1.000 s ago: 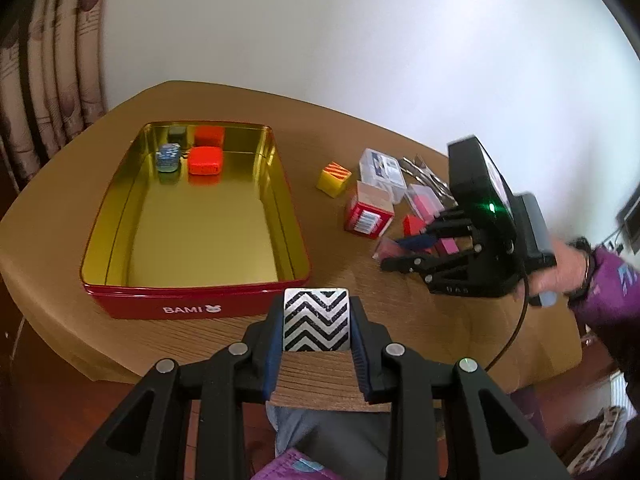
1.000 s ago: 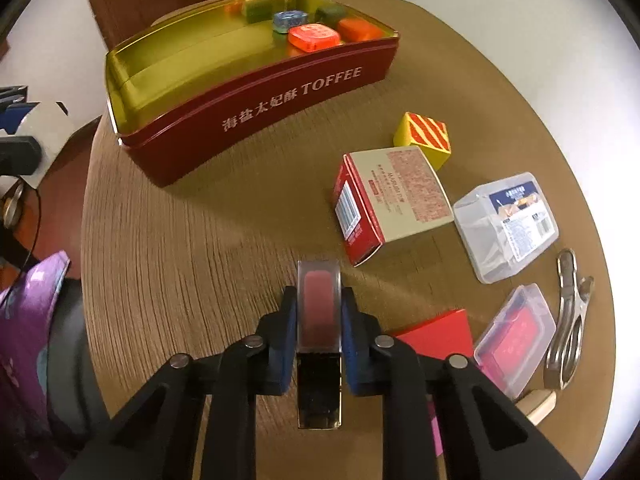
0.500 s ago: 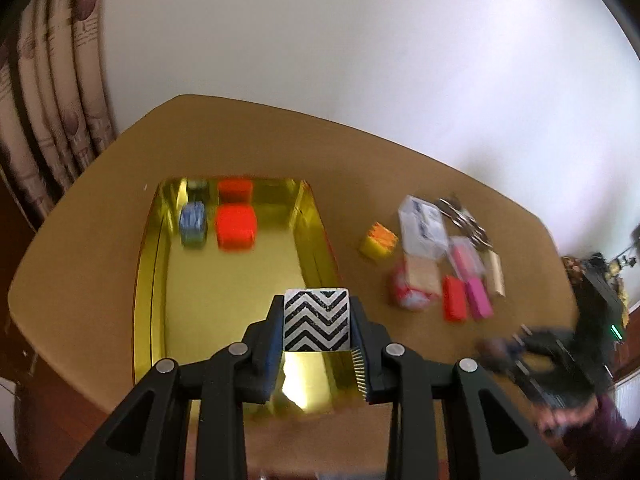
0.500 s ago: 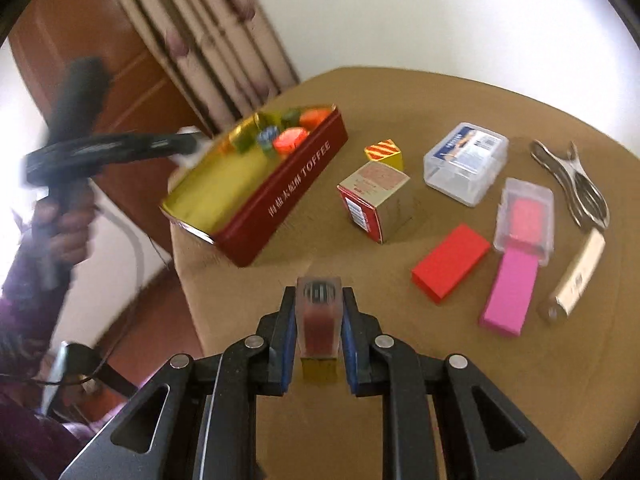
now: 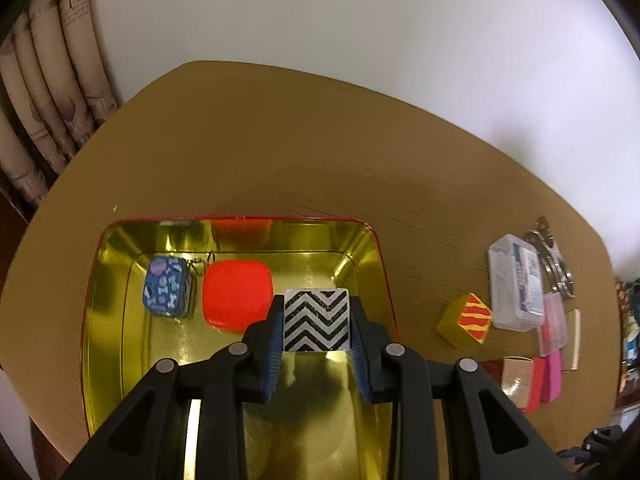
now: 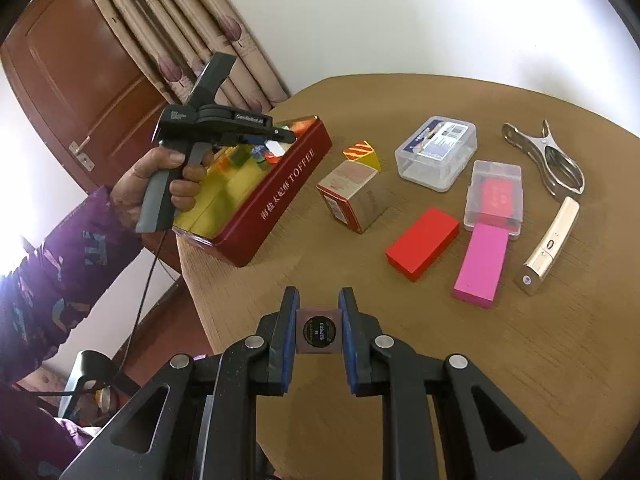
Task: Organize rigid objects
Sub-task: 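Carry the chevron cube into the tray with the left gripper while the right gripper grasps the lipstick tube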
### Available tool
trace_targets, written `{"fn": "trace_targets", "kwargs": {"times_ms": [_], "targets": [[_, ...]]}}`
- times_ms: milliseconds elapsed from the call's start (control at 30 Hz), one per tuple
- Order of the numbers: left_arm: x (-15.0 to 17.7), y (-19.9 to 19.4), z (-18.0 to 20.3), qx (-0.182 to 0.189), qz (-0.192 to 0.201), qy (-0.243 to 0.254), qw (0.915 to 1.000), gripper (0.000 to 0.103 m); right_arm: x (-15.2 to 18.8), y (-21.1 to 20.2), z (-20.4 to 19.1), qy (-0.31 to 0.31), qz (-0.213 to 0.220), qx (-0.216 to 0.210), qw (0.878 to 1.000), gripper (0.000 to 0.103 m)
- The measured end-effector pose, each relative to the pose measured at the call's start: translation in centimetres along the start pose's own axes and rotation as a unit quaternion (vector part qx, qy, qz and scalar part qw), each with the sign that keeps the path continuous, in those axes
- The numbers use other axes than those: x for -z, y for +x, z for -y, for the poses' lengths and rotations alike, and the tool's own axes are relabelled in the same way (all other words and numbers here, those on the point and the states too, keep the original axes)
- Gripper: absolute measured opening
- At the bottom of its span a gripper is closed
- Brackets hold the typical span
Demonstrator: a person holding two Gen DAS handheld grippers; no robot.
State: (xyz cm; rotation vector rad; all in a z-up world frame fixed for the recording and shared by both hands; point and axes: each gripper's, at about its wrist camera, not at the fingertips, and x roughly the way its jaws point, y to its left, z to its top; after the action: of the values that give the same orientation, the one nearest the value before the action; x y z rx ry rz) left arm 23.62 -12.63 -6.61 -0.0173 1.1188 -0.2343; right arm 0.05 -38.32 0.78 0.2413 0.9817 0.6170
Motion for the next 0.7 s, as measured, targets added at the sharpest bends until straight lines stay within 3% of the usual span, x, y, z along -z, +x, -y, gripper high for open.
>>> {"fn": "trace_targets", "kwargs": {"times_ms": [300,500,600,700], "targets": [[-0.3,1.2,1.2,-0.012,-0.008,0.017,0.9997,0.03,0.1,0.8,-0.7,-0.002,-0.006,0.006,1.0,0.018],[-0.1,-0.8,1.9,-0.008,-0.009,0.025,0.9996,0.033,-1.1,-0.4,-2.2,-0.016,0.007,0.006,1.0,0.018],[1.1,-3.4,1.0,-0.012,0.024,0.01,0.9996,0.034,-2.5,-1.0,-3.4,-0.027,0.015,0.0,1.0,0.018],[3.3,-6.9,-0.4,0.011,0.055,-0.013,0.9983,0.034,-4.7,-0.8,-4.6,-0.035,0.021,-0.01,0.999,0.018]]}}
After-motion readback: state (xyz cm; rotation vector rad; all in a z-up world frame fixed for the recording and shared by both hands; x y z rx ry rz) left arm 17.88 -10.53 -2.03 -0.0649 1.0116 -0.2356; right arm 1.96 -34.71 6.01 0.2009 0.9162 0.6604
